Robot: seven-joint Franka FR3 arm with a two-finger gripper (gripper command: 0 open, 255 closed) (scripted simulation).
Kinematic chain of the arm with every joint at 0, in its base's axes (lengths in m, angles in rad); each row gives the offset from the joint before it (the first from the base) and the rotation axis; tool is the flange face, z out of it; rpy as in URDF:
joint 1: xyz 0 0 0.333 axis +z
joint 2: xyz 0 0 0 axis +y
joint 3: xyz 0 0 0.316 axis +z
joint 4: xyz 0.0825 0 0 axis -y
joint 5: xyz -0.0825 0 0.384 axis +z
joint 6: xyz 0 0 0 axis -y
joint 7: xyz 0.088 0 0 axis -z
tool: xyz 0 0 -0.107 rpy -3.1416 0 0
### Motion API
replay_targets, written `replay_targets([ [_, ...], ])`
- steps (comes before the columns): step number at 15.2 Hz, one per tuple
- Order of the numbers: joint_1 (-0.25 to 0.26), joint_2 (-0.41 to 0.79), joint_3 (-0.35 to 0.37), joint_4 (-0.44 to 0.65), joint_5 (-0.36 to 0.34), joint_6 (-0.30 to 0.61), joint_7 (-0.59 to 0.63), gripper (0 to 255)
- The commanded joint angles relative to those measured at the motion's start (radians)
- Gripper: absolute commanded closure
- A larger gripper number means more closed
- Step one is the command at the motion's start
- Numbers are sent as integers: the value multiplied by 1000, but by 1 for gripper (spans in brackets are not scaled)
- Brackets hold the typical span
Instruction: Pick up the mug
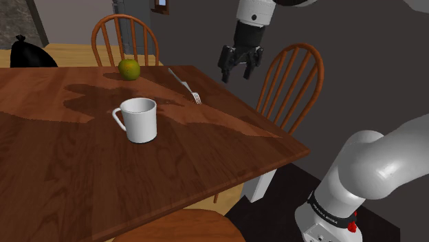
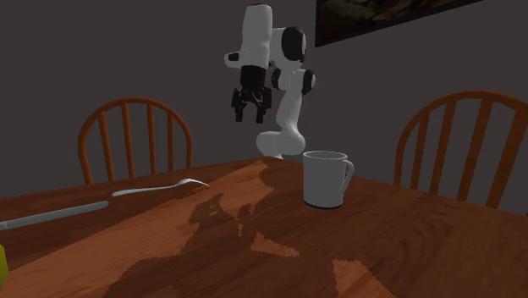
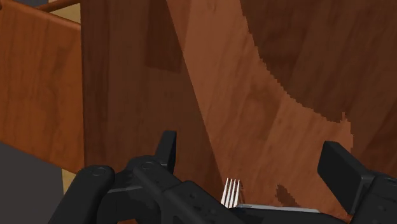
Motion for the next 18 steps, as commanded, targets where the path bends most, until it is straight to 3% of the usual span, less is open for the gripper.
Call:
replay_targets([
  [1,8,50,38,37,17,5,53,0],
  [10,33,324,184,238,28,50,263,0],
  [18,90,628,284,508,-53,47,463,0],
])
